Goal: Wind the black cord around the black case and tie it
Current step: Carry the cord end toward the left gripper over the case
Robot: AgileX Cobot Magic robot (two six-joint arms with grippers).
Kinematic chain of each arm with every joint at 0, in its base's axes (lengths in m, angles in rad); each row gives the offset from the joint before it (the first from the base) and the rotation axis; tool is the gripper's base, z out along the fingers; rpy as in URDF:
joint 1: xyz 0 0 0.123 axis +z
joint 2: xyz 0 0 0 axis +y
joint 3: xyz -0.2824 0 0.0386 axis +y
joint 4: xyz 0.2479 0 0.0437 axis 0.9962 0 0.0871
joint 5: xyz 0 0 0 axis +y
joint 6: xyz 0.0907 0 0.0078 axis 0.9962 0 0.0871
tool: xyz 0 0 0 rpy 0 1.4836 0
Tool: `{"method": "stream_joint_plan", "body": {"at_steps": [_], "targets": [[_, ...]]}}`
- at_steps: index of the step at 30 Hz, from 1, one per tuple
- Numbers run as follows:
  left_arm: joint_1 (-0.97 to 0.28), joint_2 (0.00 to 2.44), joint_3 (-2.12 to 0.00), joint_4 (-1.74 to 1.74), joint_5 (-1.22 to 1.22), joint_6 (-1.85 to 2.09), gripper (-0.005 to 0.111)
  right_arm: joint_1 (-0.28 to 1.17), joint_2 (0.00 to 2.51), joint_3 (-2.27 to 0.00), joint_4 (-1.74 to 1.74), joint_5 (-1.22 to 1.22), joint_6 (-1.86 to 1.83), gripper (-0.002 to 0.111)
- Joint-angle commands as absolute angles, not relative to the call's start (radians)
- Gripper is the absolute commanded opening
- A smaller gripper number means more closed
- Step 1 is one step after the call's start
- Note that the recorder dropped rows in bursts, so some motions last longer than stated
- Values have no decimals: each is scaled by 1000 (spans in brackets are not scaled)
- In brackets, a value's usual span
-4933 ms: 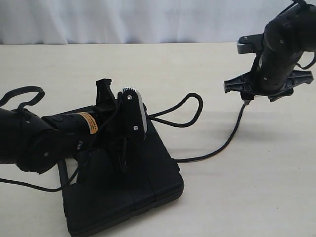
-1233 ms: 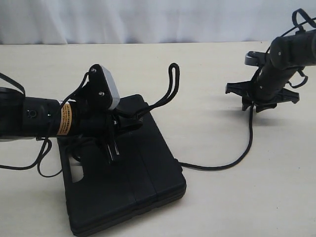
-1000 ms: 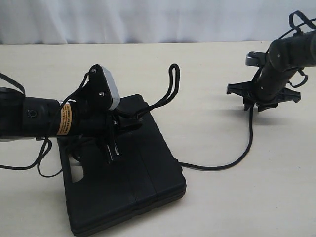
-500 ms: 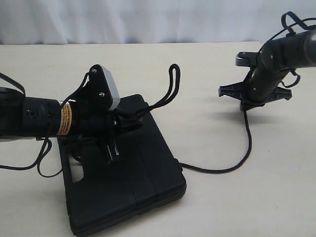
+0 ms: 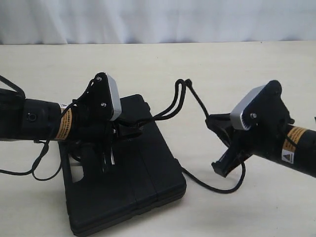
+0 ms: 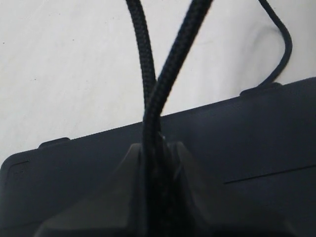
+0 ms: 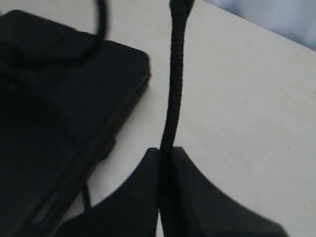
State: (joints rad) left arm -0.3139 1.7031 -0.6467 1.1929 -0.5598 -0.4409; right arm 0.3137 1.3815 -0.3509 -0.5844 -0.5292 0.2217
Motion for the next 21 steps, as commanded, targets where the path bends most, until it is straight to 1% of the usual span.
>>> {"method": "stream_joint_plan", "body": {"at_steps": [1, 7, 9, 11, 13, 14, 17, 21], "targets": [[-313, 1700, -653, 1202, -560, -439, 0, 321, 1358, -316, -696, -562, 213, 4], [-313, 1700, -653, 1199, -558, -415, 0, 321, 1358, -272, -782, -599, 162, 4], [-315, 1700, -653, 1201, -560, -415, 0, 321, 1358, -276, -782, -714, 162, 4], [-315, 1700, -653, 1223, -578, -415, 0, 328, 1358, -280, -735, -765, 162, 4], [-315, 1700, -653, 1263, -603, -415, 0, 344, 1361, -294, -666, -759, 169, 4], [-315, 1700, -653, 1319, -654, -415, 0, 363, 1363, -306, -631, -758, 169, 4], [-315, 1700, -653, 1358, -726, -415, 0, 396, 1372, -334, -635, -758, 169, 4], [-315, 1700, -653, 1326, -692, -415, 0, 447, 1381, -370, -616, -751, 173, 4]]}}
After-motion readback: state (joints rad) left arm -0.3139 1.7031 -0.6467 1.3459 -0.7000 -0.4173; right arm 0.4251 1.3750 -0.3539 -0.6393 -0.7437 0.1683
